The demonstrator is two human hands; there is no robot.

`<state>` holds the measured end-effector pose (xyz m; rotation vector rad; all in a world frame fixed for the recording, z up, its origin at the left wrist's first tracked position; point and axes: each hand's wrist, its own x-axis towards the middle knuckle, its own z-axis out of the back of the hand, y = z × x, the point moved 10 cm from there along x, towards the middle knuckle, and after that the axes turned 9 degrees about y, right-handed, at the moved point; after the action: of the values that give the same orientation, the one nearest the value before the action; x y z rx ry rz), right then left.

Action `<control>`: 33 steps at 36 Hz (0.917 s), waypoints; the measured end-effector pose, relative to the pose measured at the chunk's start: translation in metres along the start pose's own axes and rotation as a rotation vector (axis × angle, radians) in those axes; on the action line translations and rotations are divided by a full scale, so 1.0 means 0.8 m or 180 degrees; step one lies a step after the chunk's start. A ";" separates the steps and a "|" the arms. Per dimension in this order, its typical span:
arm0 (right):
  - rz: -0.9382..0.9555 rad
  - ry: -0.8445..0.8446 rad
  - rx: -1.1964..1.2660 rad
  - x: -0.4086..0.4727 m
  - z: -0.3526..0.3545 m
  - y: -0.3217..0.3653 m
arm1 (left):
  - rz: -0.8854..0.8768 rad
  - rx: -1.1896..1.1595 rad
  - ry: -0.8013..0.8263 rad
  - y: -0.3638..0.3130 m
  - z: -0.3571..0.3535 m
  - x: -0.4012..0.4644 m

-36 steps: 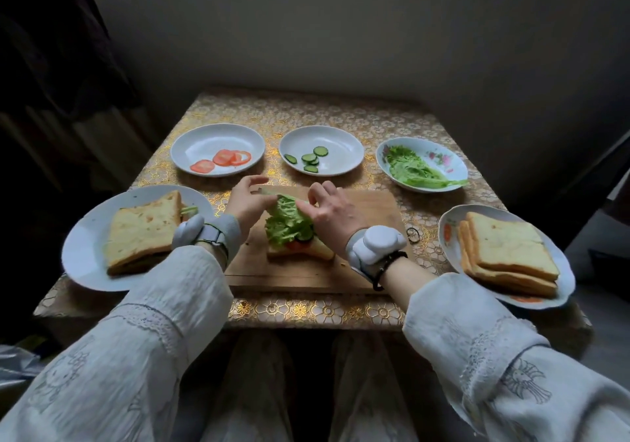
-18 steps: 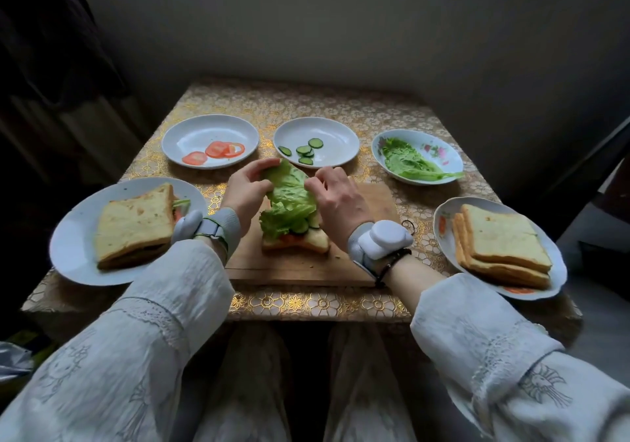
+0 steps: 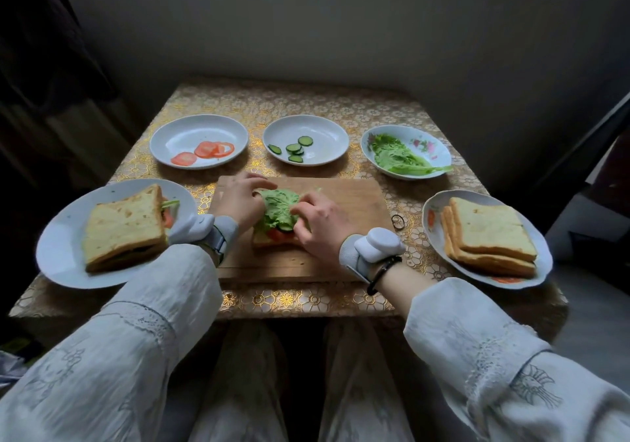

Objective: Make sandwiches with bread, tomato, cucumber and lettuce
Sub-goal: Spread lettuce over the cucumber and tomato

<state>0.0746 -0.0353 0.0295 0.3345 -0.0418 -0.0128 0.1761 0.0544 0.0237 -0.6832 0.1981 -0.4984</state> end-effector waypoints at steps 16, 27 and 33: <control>-0.0705 -0.0131 0.0174 -0.041 0.060 -0.085 | 0.0045 0.0143 0.0326 -0.096 -0.022 -0.003; -0.2552 -0.0927 0.0197 -0.196 0.166 -0.304 | -0.0549 -0.0375 0.1448 -0.275 -0.184 -0.023; -0.3360 -0.0609 0.0530 -0.246 0.143 -0.367 | -0.0461 -0.0277 0.1884 -0.312 -0.254 -0.033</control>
<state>-0.1282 -0.3463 0.0332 0.4897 -0.0521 -1.0925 -0.0084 -0.2111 0.0307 -0.6224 0.7332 -0.8287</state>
